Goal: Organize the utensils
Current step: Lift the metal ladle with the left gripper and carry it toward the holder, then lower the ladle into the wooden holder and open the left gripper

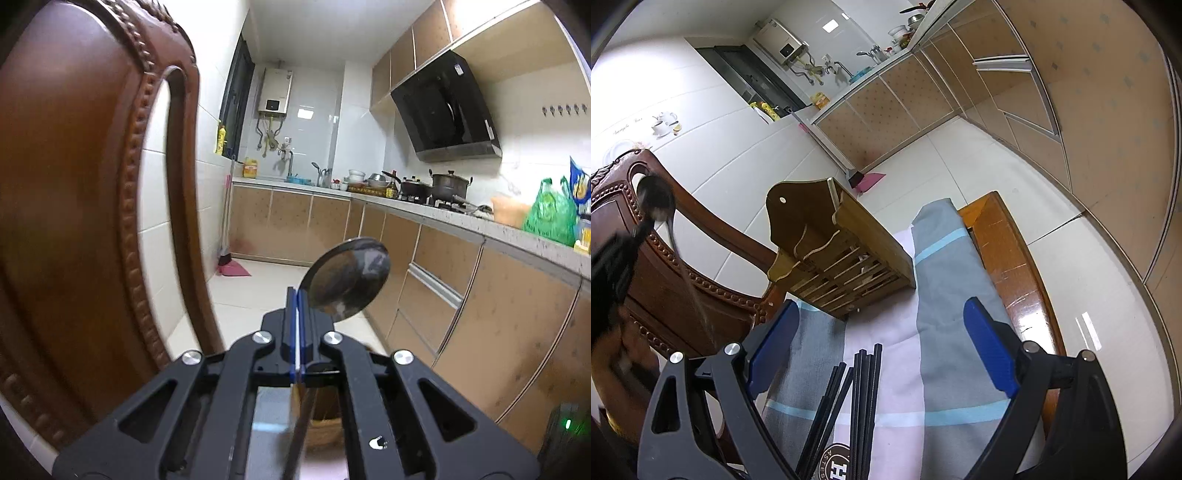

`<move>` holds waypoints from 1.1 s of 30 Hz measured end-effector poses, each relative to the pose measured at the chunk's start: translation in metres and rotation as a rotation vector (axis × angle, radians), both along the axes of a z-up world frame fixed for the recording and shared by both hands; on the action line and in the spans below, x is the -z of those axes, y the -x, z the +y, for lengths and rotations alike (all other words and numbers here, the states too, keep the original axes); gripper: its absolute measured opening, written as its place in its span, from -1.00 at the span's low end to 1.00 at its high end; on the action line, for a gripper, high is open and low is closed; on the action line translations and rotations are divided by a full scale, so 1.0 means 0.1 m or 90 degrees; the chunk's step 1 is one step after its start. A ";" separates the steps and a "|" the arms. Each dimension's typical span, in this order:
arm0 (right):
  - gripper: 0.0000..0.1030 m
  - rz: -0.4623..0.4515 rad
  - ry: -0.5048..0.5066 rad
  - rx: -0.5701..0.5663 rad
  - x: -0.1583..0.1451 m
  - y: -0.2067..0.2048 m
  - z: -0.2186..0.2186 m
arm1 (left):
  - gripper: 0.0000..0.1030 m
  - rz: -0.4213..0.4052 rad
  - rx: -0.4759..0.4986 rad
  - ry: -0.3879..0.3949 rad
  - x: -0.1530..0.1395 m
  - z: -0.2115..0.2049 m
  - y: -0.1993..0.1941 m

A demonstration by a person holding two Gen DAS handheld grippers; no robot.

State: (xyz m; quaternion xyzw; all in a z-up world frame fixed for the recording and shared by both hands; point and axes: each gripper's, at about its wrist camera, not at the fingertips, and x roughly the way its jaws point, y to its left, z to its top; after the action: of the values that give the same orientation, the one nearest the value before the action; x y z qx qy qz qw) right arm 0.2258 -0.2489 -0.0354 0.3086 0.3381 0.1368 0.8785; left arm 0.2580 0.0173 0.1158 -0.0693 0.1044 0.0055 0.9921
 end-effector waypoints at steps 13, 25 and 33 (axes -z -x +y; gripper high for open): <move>0.72 0.007 -0.012 0.003 0.07 -0.06 -0.08 | -0.99 -0.035 -0.024 0.047 -0.12 -0.21 -0.77; 0.72 0.022 -0.028 0.000 0.16 -0.11 -0.15 | -0.99 -0.085 -0.044 0.070 0.25 -0.35 -0.98; 0.72 0.026 -0.032 0.001 0.18 -0.12 -0.15 | -0.99 -0.091 -0.065 0.095 0.62 -0.32 -0.75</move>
State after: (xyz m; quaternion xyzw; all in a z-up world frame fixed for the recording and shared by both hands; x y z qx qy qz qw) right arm 0.2376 -0.2641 -0.0530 0.3333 0.3522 0.1383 0.8636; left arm 0.3331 -0.0150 0.0537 -0.1488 0.0299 0.0431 0.9875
